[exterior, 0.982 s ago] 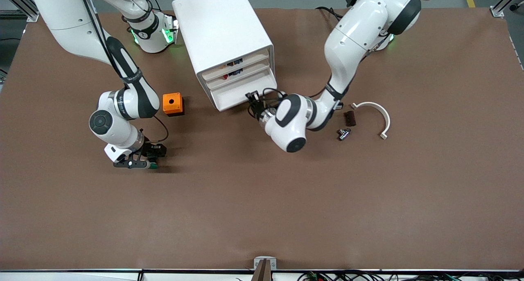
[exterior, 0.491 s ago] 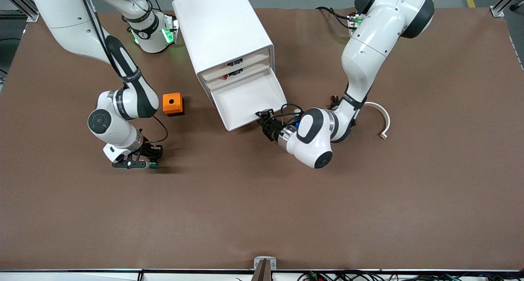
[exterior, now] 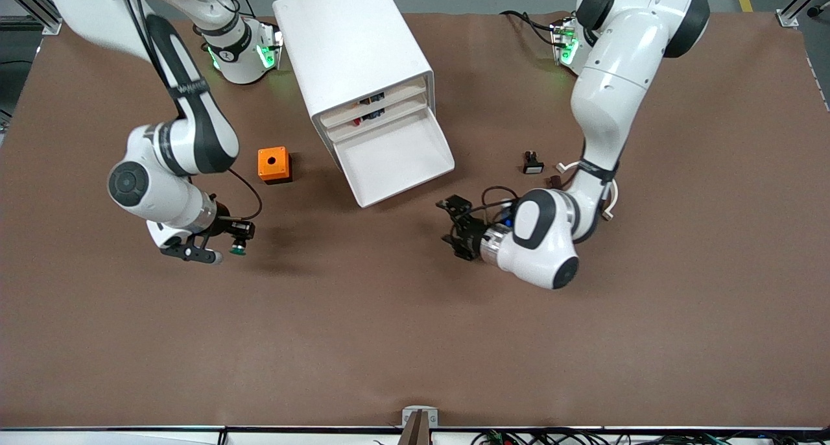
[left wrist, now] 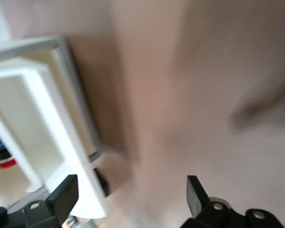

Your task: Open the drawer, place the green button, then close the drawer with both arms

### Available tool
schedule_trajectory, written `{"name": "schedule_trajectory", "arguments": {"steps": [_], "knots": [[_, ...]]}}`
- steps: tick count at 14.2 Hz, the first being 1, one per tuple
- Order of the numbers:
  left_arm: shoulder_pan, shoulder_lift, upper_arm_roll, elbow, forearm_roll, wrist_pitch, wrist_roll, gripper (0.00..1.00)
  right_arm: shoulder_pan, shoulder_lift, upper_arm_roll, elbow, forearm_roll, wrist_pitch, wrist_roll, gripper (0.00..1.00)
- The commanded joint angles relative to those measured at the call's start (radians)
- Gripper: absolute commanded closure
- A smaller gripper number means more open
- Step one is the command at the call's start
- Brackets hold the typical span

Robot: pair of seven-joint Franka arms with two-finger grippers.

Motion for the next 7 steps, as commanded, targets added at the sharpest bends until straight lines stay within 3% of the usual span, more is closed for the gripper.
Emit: {"name": "schedule_trajectory", "arguments": {"steps": [1, 5, 7], "knots": [[0.011, -0.092, 0.032, -0.015, 0.194, -0.026, 0.013, 0.00, 0.138, -0.092, -0.003, 0.036, 0.020, -0.111, 0.375, 1.00], [0.013, -0.204, 0.028, -0.008, 0.556, -0.093, 0.221, 0.00, 0.342, -0.089, -0.005, 0.061, 0.015, -0.095, 0.837, 1.00], [0.020, -0.236, 0.025, -0.010, 0.621, -0.116, 0.387, 0.00, 0.451, -0.080, -0.006, 0.058, 0.003, -0.037, 1.058, 1.00]]}}
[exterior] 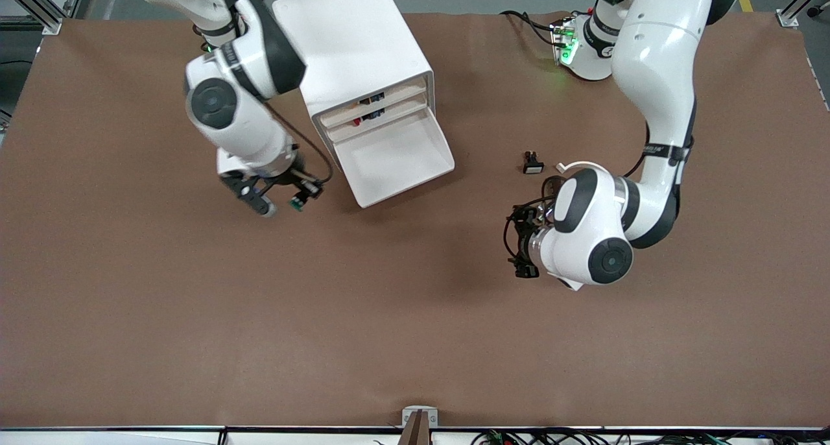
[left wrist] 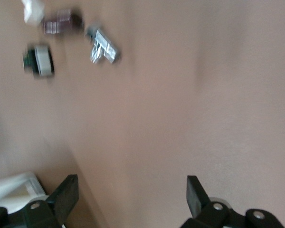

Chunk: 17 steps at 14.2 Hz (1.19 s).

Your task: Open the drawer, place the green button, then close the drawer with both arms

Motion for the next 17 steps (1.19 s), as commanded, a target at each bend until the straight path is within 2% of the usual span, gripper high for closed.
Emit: {"name": "schedule_trajectory", "arguments": {"steps": [1, 4, 6, 9, 11, 13, 14, 15, 17], "knots": [[0.001, -0.070, 0.007, -0.024, 0.064, -0.025, 0.210, 0.00, 0.116, 0.029, -0.015, 0.008, -0.008, 0.051, 0.251, 1.00], [-0.004, -0.103, 0.009, -0.040, 0.092, -0.026, 0.497, 0.00, 0.200, 0.070, -0.015, 0.008, -0.013, 0.085, 0.431, 1.00], [-0.004, -0.103, 0.007, -0.047, 0.103, -0.026, 0.621, 0.00, 0.243, 0.112, -0.015, 0.006, -0.030, 0.138, 0.546, 1.00], [-0.014, -0.101, 0.003, -0.066, 0.133, -0.025, 0.827, 0.00, 0.274, 0.169, -0.015, 0.011, -0.066, 0.186, 0.606, 1.00], [-0.014, -0.092, -0.007, -0.073, 0.137, -0.016, 0.883, 0.00, 0.282, 0.198, -0.015, 0.014, -0.066, 0.220, 0.638, 1.00], [-0.036, -0.090, -0.019, -0.121, 0.138, 0.058, 0.883, 0.00, 0.282, 0.213, -0.015, 0.026, -0.068, 0.223, 0.645, 1.00], [-0.053, -0.090, -0.021, -0.154, 0.137, 0.111, 0.884, 0.00, 0.282, 0.215, -0.015, 0.031, -0.068, 0.222, 0.645, 0.12], [-0.065, -0.089, -0.021, -0.174, 0.137, 0.153, 0.886, 0.00, 0.283, 0.215, -0.015, 0.032, -0.071, 0.218, 0.643, 0.00], [-0.102, -0.067, -0.024, -0.185, 0.135, 0.201, 0.886, 0.00, 0.276, 0.215, -0.016, 0.060, -0.076, 0.208, 0.631, 0.00]]}}
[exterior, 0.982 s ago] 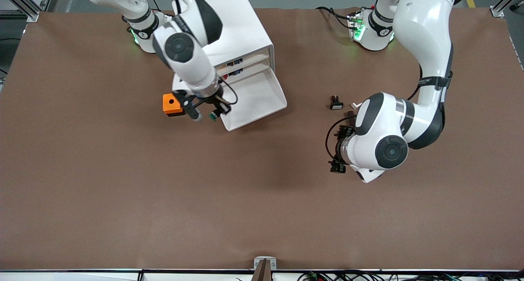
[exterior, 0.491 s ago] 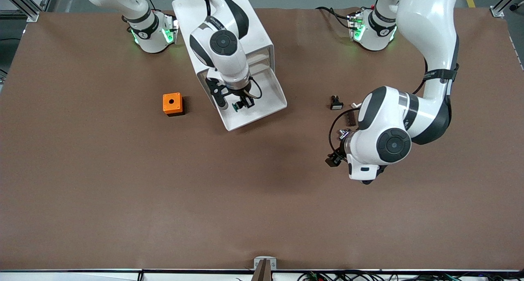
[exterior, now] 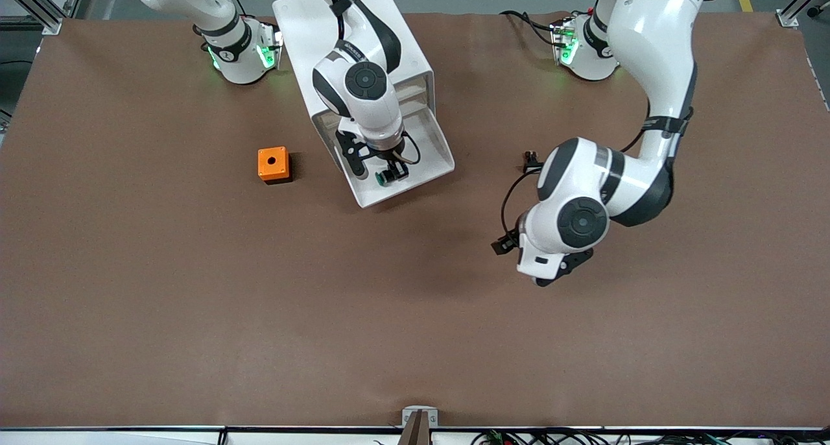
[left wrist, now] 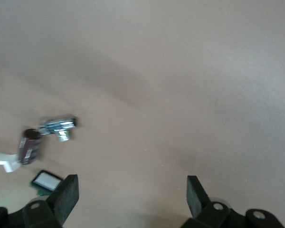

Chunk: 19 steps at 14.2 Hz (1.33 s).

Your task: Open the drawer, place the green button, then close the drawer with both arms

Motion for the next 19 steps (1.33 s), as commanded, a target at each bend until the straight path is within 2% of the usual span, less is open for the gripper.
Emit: {"name": "schedule_trajectory", "arguments": {"steps": [1, 3, 6, 9, 13, 17, 19], "knots": [[-0.047, 0.010, -0.001, -0.028, 0.021, 0.054, 0.011, 0.00, -0.002, 0.009, -0.012, 0.060, -0.026, -0.029, 0.002, 0.00], [-0.072, 0.019, -0.003, -0.029, 0.006, 0.086, -0.007, 0.00, -0.026, 0.009, -0.015, 0.135, -0.040, -0.165, -0.173, 0.00], [-0.144, 0.056, -0.009, -0.041, 0.006, 0.171, -0.094, 0.00, -0.130, -0.010, -0.018, 0.236, -0.043, -0.394, -0.618, 0.00], [-0.227, 0.044, -0.010, -0.162, 0.006, 0.347, -0.180, 0.00, -0.279, -0.092, -0.018, 0.248, -0.089, -0.492, -1.012, 0.00], [-0.264, 0.043, -0.089, -0.193, 0.006, 0.350, -0.304, 0.00, -0.489, -0.188, -0.020, 0.248, -0.094, -0.612, -1.462, 0.00], [-0.270, 0.035, -0.191, -0.219, 0.006, 0.350, -0.432, 0.00, -0.669, -0.256, -0.018, 0.255, -0.094, -0.718, -1.786, 0.00], [-0.271, 0.035, -0.242, -0.219, 0.006, 0.350, -0.502, 0.00, -0.733, -0.259, -0.018, 0.329, -0.095, -0.803, -1.888, 0.00]]}}
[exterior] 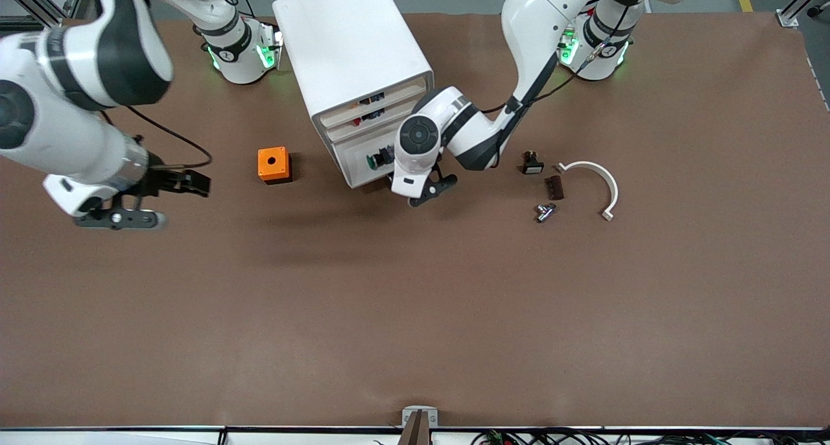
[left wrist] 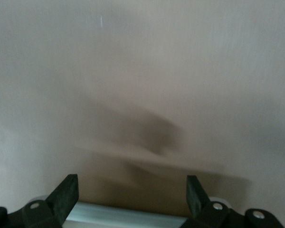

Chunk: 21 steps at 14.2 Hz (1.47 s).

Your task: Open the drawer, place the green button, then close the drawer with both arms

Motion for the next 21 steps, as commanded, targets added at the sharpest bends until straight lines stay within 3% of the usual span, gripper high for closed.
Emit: {"name": "schedule_trajectory", "arguments": {"steps": [1, 5, 9, 11, 14, 17, 21], "knots": [[-0.001, -0.034, -0.059, -0.036, 0.007, 0.009, -0.101, 0.00, -0.085, -0.012, 0.023, 0.099, -0.014, -0.122, -0.139, 0.00], [-0.003, -0.033, -0.110, -0.038, 0.007, 0.003, -0.189, 0.00, -0.187, -0.011, 0.024, 0.142, -0.014, -0.163, -0.208, 0.00], [0.034, -0.062, -0.097, -0.030, 0.021, -0.014, -0.184, 0.00, -0.213, -0.009, 0.025, 0.139, -0.012, -0.178, -0.205, 0.00], [0.125, -0.097, -0.078, -0.012, 0.030, -0.014, -0.178, 0.00, -0.214, -0.009, 0.024, 0.142, -0.014, -0.175, -0.199, 0.00], [0.271, -0.115, -0.080, 0.075, 0.181, -0.015, -0.124, 0.00, -0.214, -0.009, 0.025, 0.143, -0.023, -0.170, -0.198, 0.00], [0.385, -0.121, -0.080, 0.143, 0.257, -0.018, -0.013, 0.00, -0.216, -0.009, 0.025, 0.156, -0.025, -0.169, -0.198, 0.00], [0.505, -0.210, -0.073, 0.186, 0.271, -0.200, 0.203, 0.00, -0.239, -0.005, 0.025, 0.185, -0.025, -0.179, -0.201, 0.00]]}}
